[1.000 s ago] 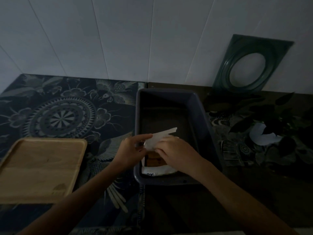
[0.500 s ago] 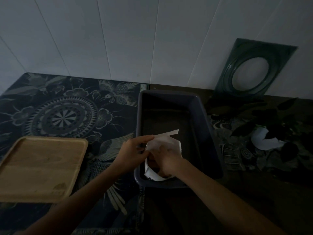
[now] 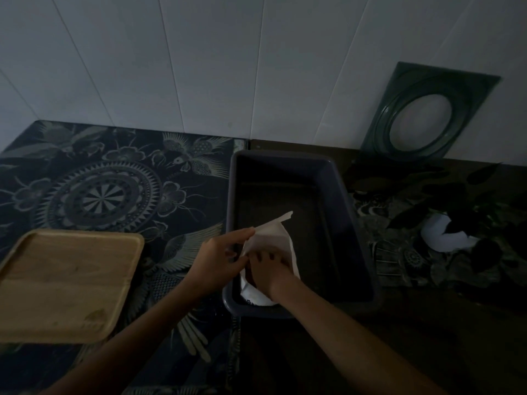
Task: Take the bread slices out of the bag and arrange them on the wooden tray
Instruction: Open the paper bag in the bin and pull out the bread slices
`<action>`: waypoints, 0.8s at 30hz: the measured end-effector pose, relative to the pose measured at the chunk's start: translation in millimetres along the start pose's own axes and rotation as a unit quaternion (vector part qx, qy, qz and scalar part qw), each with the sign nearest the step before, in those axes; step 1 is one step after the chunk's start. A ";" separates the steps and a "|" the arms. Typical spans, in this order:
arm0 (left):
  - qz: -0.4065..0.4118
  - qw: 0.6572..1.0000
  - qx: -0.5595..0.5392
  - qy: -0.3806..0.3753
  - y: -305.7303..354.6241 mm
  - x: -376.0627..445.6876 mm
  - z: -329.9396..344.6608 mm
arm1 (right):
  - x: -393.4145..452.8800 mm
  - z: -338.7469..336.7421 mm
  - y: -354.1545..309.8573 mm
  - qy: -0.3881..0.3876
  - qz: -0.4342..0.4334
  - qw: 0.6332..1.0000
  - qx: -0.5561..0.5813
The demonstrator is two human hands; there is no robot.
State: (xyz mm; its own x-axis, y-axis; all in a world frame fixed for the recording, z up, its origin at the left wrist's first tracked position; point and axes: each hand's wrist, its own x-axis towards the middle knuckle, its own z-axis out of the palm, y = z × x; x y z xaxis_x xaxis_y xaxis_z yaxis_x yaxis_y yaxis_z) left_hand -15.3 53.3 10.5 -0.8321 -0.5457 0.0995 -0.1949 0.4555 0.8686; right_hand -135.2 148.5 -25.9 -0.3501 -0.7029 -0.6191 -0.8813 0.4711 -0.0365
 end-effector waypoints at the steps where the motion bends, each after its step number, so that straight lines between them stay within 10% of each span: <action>1: 0.002 1.000 0.000 -0.001 -0.6 -1.0 0.4 | 1.0 2.8 0.6 0.003 -0.001 1.000 0.005; 24: 0.004 1.000 -0.024 0.014 -4.4 -13.8 7.8 | 5.0 23.5 7.8 0.108 -0.010 0.991 0.081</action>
State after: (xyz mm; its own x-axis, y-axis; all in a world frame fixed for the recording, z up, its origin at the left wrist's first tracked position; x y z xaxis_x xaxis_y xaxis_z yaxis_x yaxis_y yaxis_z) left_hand -7.0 64.3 1.6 -0.8184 -0.5619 0.1205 -0.1616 0.4262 0.8901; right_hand -136.4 161.2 -47.7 -0.4087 -0.8017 -0.4363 -0.8322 0.5236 -0.1826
